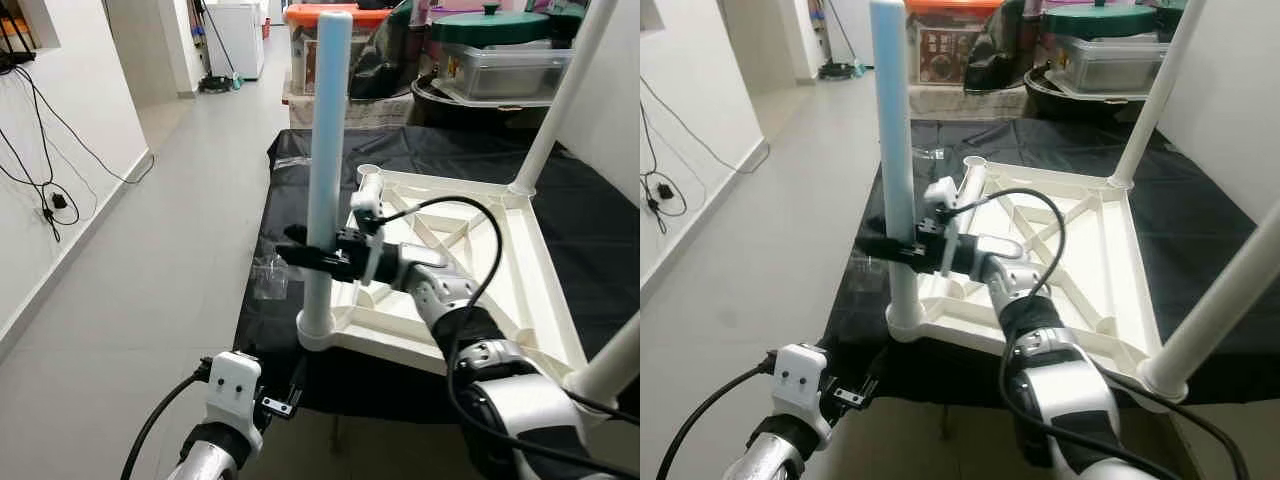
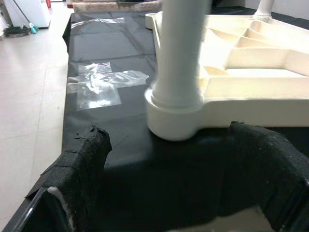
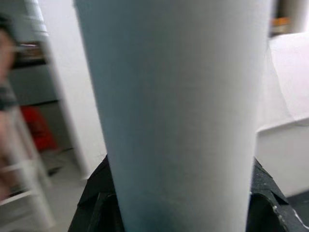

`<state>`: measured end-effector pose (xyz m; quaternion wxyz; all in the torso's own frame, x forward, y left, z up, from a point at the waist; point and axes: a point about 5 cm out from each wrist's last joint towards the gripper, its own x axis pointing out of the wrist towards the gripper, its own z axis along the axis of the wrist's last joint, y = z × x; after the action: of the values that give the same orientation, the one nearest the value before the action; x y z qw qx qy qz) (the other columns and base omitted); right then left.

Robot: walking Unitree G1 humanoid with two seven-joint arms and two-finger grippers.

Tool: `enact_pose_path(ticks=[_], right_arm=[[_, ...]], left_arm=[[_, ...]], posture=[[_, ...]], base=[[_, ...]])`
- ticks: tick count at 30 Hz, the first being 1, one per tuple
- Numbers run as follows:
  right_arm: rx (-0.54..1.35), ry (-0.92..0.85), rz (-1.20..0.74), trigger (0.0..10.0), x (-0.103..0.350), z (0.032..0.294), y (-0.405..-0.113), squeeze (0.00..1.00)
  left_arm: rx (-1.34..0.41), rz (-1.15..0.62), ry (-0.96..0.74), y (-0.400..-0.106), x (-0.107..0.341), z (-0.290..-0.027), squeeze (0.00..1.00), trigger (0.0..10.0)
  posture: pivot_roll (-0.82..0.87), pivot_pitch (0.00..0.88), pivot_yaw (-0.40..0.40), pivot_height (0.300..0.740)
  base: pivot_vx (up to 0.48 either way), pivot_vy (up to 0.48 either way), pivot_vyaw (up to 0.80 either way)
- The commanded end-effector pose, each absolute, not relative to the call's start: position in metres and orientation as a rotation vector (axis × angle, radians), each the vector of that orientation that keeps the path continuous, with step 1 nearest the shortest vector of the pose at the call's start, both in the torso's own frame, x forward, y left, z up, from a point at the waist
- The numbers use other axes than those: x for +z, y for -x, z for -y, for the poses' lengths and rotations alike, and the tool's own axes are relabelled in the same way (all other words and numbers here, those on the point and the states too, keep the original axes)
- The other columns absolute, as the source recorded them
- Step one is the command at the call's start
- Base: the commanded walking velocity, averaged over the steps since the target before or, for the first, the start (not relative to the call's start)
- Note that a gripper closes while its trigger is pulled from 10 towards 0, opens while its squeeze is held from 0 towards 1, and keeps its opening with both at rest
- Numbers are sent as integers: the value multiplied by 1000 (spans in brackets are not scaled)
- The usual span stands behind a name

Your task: Building children table

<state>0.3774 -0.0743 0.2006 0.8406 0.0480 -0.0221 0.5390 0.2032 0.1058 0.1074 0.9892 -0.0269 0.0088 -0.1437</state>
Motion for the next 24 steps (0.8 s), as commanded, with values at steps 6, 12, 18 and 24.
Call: enact_pose_path(ticks=[6,12,18,24], right_arm=[[469,-149,11,0,185,114,-399,0],[-122,-94,-13,0,169,177,-395,0],[-541,-153,-51,0,157,231,-378,0],[-677,-149,-54,0,154,239,-371,0]], left_arm=[[-286,-40,50,-202,104,-107,0,10000],[-290,-41,50,-202,104,-107,0,10000],[-290,-40,49,-203,103,-107,0,10000],[-290,-41,51,-204,104,-107,0,10000]], posture=[[77,0,-12,740],[69,0,-4,740],[67,0,-4,740],[65,0,-1,740]], base=[[0,0,0],[0,0,0],[0,0,0],[0,0,0]])
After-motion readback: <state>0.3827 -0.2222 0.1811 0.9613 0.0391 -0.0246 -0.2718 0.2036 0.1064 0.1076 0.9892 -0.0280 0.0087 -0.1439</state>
